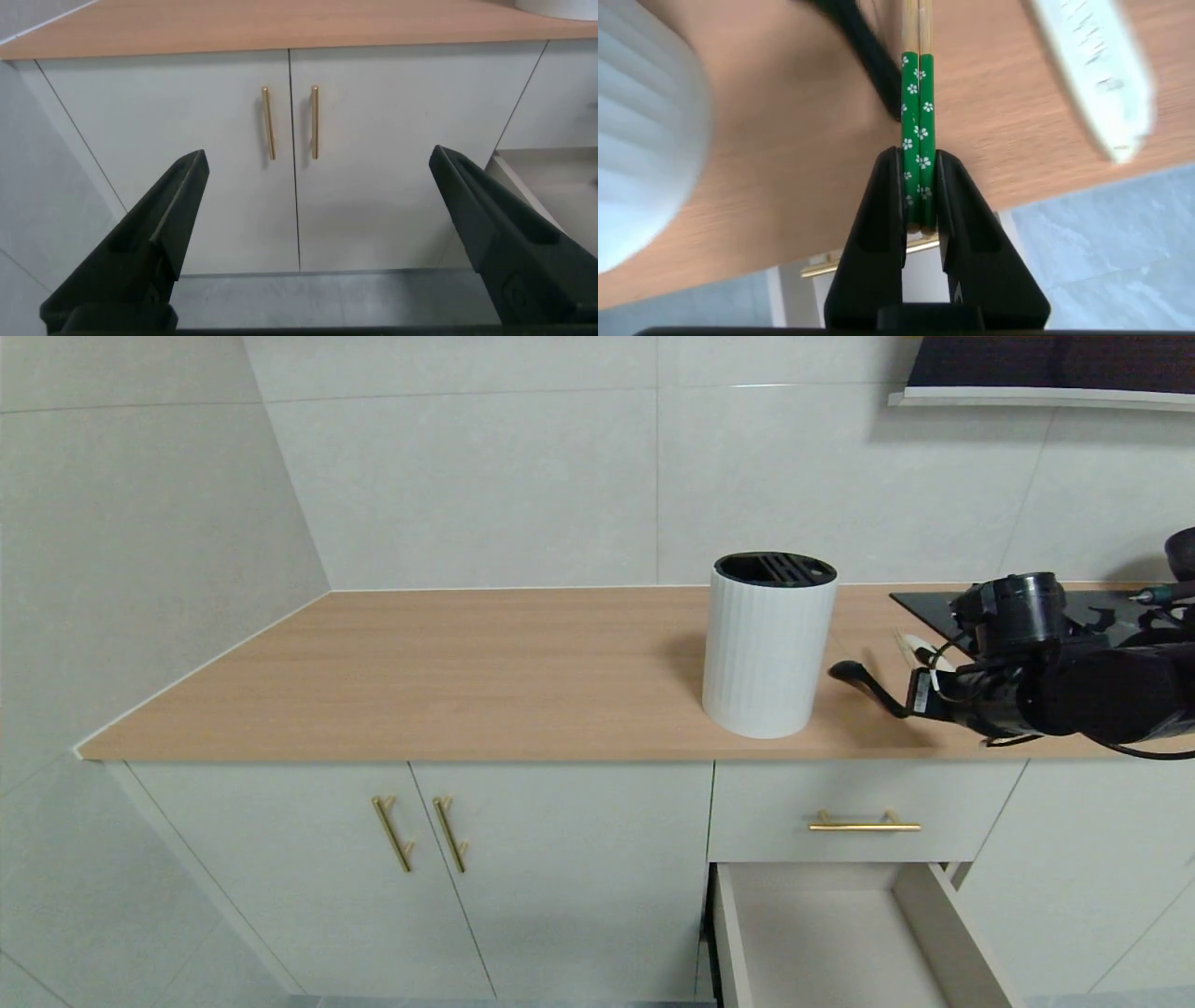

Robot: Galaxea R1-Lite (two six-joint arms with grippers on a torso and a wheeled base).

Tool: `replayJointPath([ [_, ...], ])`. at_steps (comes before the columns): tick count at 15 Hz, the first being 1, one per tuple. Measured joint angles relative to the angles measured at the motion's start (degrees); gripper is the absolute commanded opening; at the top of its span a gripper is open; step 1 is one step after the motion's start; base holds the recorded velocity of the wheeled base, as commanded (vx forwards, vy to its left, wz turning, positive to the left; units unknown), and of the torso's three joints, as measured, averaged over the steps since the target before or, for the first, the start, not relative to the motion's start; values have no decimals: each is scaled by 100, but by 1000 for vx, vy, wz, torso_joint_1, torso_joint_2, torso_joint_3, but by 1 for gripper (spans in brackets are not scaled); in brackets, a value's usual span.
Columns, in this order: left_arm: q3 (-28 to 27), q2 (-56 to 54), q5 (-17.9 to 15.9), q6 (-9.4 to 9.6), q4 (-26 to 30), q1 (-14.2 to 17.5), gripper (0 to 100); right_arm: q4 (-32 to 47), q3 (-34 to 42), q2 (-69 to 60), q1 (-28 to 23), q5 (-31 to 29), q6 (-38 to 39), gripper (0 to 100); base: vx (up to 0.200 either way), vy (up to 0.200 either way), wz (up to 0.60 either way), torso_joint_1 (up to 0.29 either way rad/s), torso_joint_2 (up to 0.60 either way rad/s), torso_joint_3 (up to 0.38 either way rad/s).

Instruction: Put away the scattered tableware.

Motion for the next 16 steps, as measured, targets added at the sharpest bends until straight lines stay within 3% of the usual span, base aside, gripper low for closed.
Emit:
replayJointPath([
  [4, 0, 0, 0, 0, 0, 0, 100, 105, 482, -1181, 107, 134, 6, 0, 0, 0, 0, 0, 0, 0],
  [10, 0, 0, 0, -2, -2, 0, 100, 2528, 948, -3132, 236, 1393, -13, 0, 0, 0, 0, 0, 0, 0],
  [12, 0, 0, 2, 0, -2, 0, 100, 3237, 986, -3474, 265, 2392, -74, 0, 0, 0, 0, 0, 0, 0],
  [14, 0, 0, 0, 0, 0, 0, 100, 3667, 1039, -3694, 278, 2915, -358, 0, 0, 0, 0, 0, 0, 0],
  [16, 0, 0, 0, 0, 0, 0, 100, 3792, 1137, -3796, 297, 2975, -599, 0, 0, 0, 0, 0, 0, 0],
])
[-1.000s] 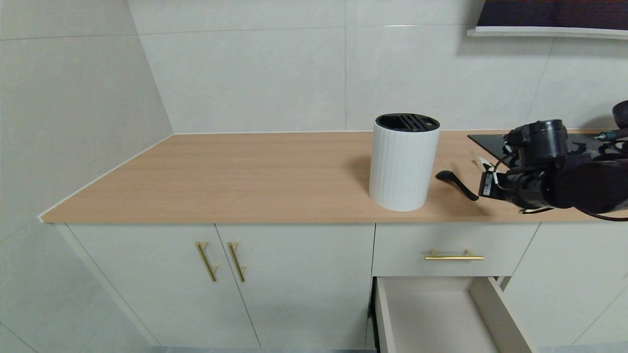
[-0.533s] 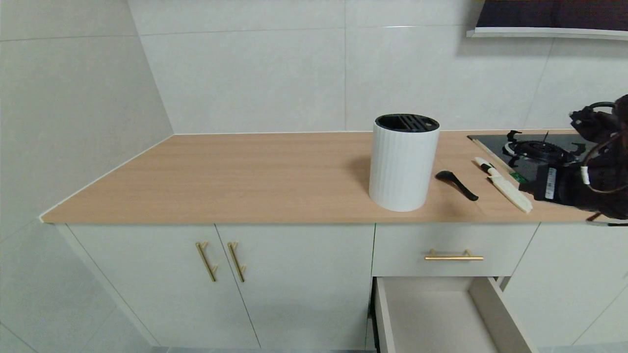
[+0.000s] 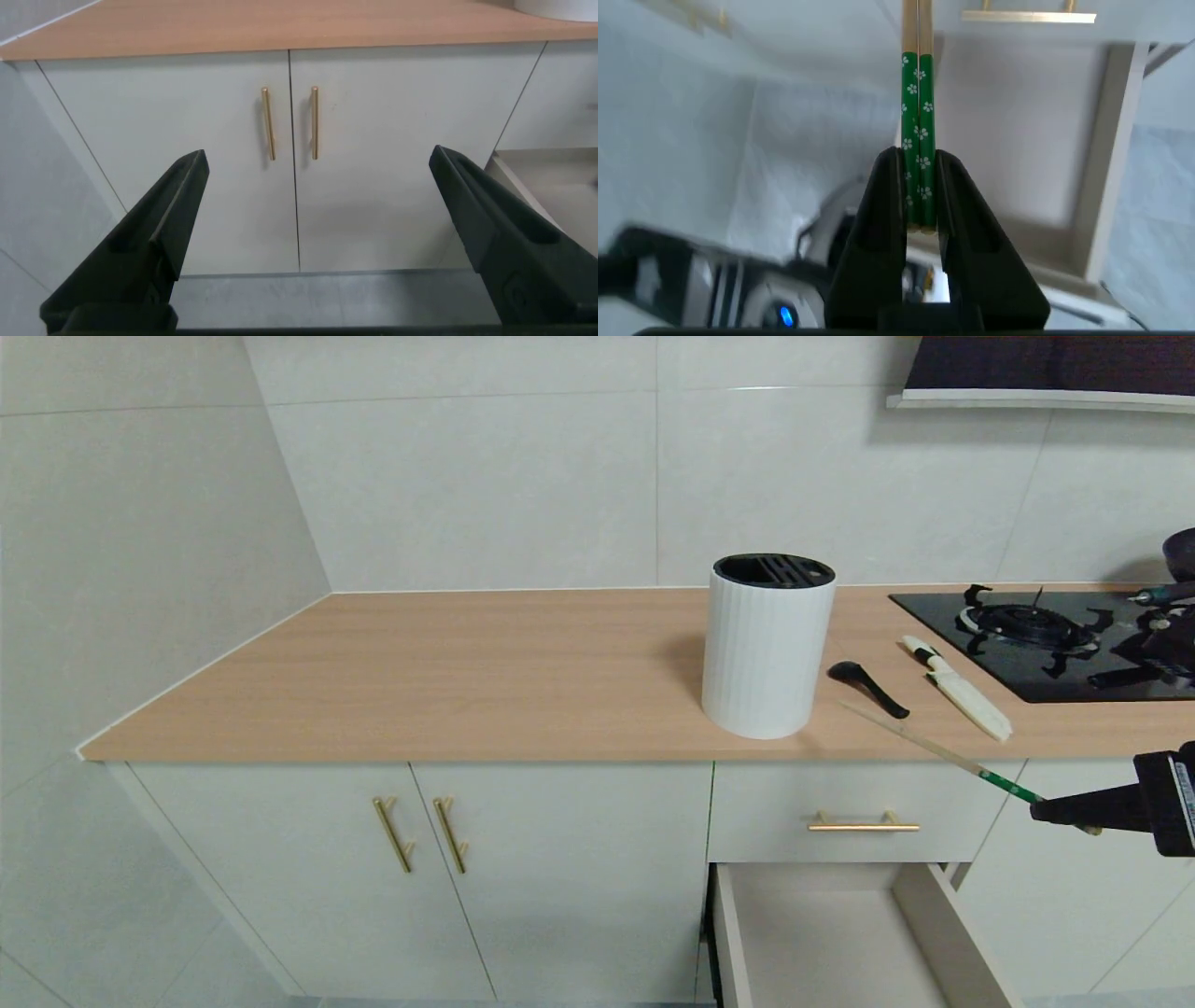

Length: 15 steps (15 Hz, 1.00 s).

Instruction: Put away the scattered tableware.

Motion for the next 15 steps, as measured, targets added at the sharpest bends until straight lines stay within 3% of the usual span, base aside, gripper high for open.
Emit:
replayJointPath([
  [10, 0, 0, 0, 0, 0, 0, 100, -33, 612, 210, 516, -27, -390, 0, 0, 0, 0, 0, 0, 0],
  [15, 0, 0, 0, 0, 0, 0, 100, -43, 719, 534, 736, -27, -384, 0, 0, 0, 0, -160, 387, 234],
])
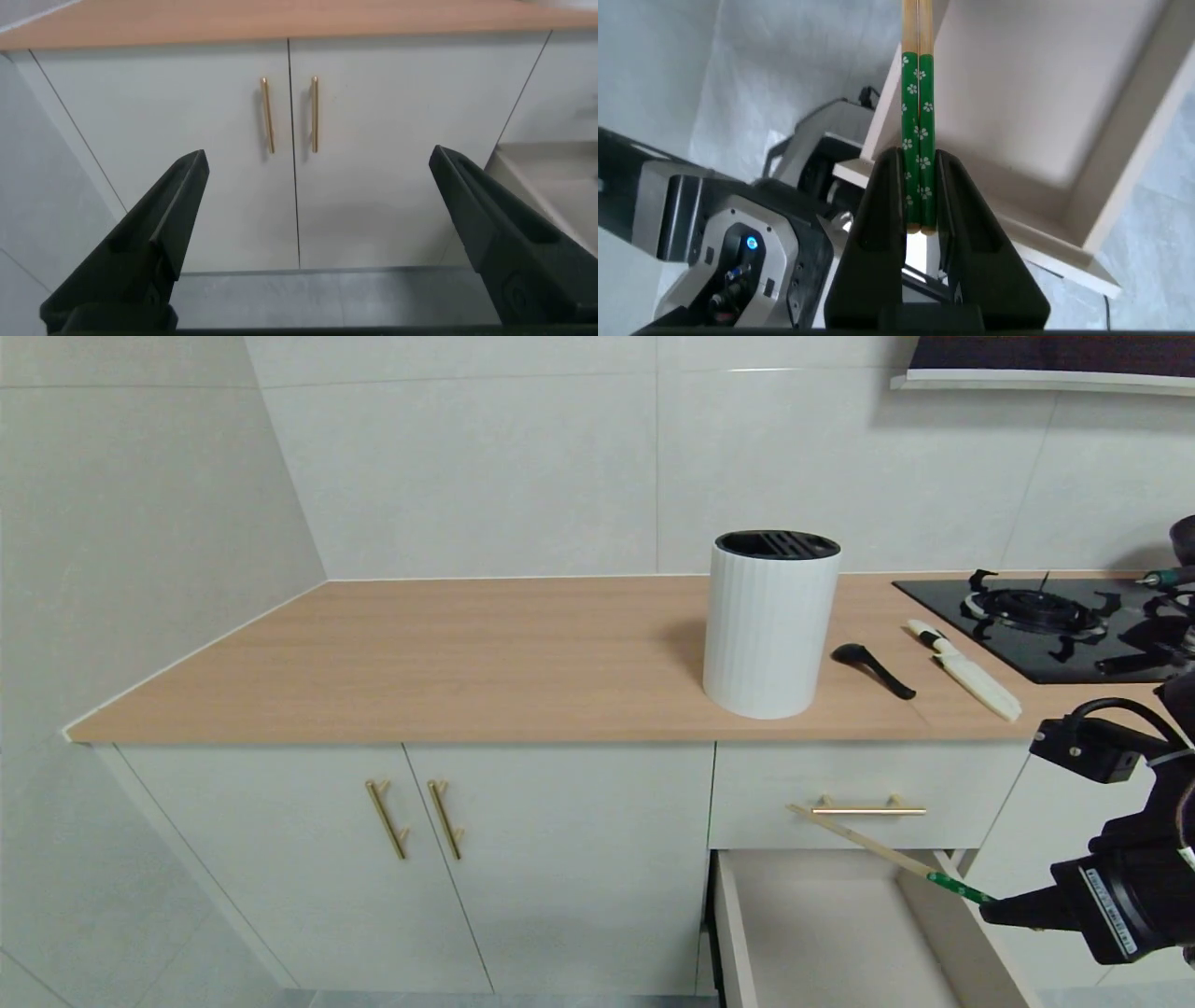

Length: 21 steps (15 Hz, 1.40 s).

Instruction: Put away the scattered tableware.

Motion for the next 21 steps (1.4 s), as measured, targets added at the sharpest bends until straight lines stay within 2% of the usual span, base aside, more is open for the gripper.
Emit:
replayJointPath([
  [7, 0, 0, 0, 0, -2, 0, 100, -61, 56, 279, 127, 2, 5, 0, 0, 0, 0, -177, 473, 293],
  [14, 0, 0, 0, -2, 0, 0, 100, -444, 240, 686, 144, -13, 22, 0, 0, 0, 0, -122, 454, 326],
  [21, 0, 0, 0, -2, 0, 0, 100, -580, 263, 863, 140, -37, 35, 0, 0, 0, 0, -18, 85, 58],
])
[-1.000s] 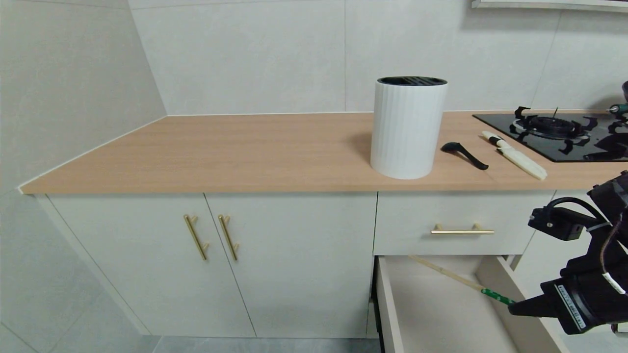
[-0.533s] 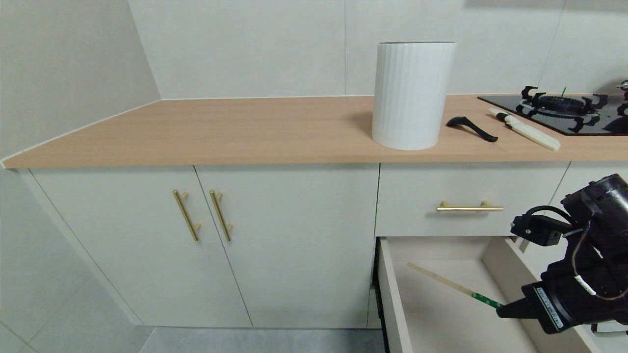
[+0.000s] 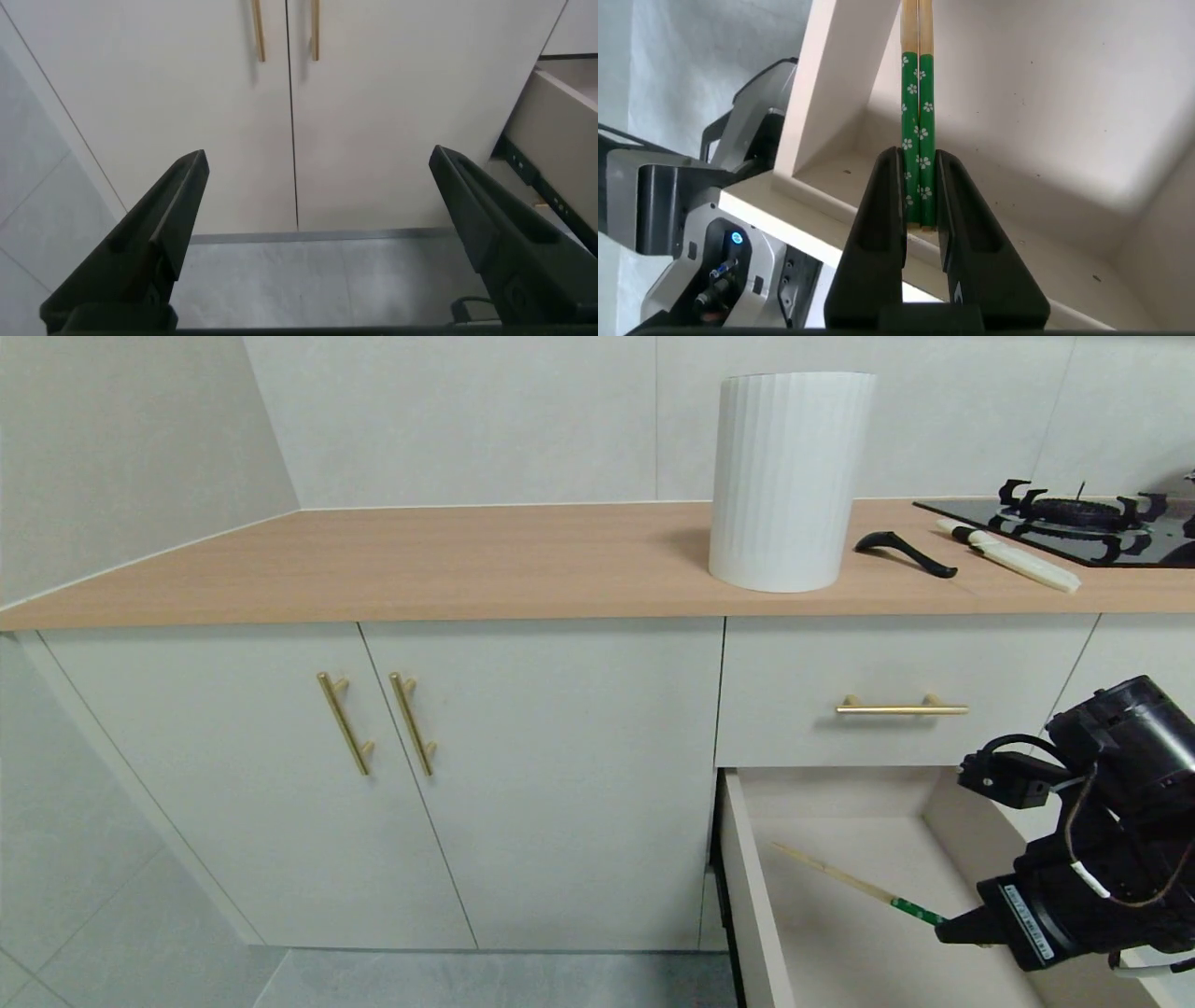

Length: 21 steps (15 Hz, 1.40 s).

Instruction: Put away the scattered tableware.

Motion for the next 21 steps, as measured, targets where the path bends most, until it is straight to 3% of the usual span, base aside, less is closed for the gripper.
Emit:
replayJointPath([
  [11, 0, 0, 2, 2, 0, 0, 100, -1993, 171, 2349, 172, -922, 1224, 0, 0, 0, 0, 0, 0, 0],
  [18, 0, 0, 2, 2, 0, 0, 100, -3312, 421, 3768, 330, -1457, 1301, 0, 0, 0, 0, 0, 0, 0],
  [21, 0, 0, 0, 2, 0, 0, 100, -3445, 432, 4105, 373, -1551, 1303, 0, 0, 0, 0, 0, 0, 0],
])
